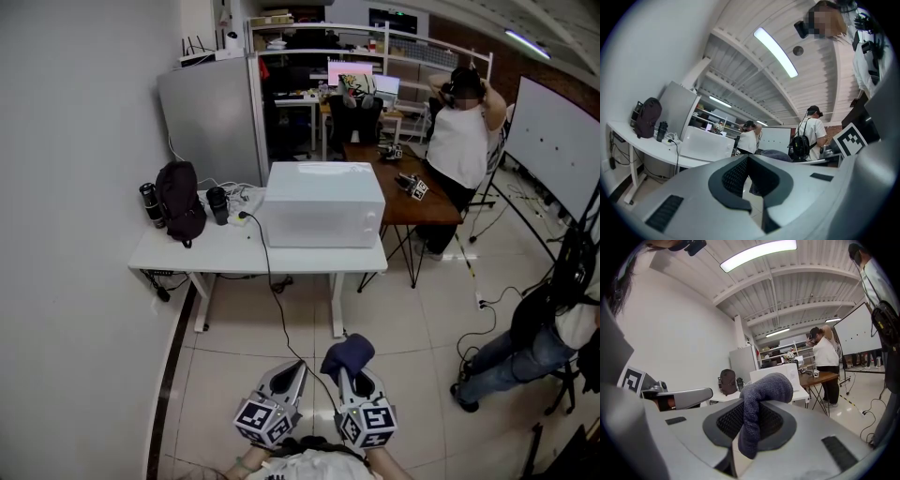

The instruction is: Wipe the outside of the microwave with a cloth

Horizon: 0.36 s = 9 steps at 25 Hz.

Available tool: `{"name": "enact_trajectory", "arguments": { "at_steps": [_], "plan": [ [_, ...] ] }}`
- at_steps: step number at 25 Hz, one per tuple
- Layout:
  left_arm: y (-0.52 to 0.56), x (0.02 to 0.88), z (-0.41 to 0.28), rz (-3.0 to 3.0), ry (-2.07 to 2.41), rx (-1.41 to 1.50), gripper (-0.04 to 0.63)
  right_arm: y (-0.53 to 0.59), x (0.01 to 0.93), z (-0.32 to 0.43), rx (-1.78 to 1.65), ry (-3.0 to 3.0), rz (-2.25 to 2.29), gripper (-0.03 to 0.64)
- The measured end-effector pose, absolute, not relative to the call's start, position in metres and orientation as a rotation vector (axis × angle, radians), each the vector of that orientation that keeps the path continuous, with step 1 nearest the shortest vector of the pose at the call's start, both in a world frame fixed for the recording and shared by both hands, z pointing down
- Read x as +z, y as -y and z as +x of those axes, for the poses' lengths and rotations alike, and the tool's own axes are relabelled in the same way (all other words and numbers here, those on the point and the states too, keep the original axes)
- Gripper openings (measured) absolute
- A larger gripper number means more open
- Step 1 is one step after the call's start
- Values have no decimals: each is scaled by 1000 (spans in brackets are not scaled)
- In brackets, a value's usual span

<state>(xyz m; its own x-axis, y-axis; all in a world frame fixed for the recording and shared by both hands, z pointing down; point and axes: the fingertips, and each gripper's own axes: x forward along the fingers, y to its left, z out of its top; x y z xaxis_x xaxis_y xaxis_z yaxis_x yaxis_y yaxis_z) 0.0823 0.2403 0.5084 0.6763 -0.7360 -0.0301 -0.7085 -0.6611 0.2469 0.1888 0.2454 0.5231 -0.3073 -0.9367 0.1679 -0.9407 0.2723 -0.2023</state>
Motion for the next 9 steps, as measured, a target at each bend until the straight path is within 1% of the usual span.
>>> {"name": "enact_trajectory", "arguments": {
  "at_steps": [9],
  "plan": [
    [-240,511,79,2674,1183,-181,-14,-247,526,189,423,2491,1835,61]
  ]
}}
